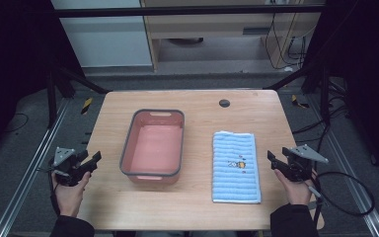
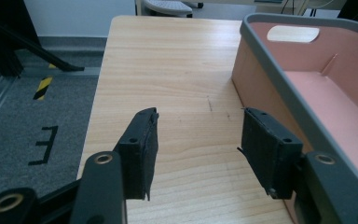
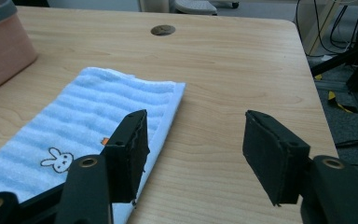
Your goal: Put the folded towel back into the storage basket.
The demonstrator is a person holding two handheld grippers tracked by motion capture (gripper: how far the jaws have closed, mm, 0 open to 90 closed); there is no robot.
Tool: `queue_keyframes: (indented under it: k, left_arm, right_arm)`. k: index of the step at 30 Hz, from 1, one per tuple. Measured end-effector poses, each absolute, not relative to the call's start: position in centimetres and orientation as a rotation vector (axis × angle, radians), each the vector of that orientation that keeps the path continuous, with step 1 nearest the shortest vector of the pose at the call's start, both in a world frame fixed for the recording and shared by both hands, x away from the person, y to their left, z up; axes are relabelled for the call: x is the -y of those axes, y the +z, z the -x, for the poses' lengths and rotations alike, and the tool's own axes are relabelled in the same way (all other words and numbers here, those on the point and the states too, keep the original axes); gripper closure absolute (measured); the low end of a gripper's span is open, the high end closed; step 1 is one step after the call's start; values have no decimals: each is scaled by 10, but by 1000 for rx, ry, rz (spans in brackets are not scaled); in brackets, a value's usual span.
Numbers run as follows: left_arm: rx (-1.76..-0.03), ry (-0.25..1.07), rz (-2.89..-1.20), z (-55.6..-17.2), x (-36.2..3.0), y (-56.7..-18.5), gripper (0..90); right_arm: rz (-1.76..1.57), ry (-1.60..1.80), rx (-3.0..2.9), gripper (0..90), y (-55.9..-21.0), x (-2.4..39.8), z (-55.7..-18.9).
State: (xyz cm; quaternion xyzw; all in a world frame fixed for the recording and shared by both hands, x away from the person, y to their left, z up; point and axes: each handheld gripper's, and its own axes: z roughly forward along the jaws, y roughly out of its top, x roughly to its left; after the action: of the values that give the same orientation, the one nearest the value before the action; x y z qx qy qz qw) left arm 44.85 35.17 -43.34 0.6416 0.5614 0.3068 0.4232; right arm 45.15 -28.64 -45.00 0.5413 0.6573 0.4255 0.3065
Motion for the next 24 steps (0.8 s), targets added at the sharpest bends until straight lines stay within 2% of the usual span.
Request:
queue_keyframes:
  k: [6, 24]
  left_arm:
    - [-1357, 777, -1621, -443, -345, -422, 396]
    - [-1245, 745, -1629, -432, -315, -396, 356]
  right_arm:
    - [-1401, 1144, -1754, 367, -442, 285, -450]
    - [-1355, 1158, -1788, 324, -425, 278, -450]
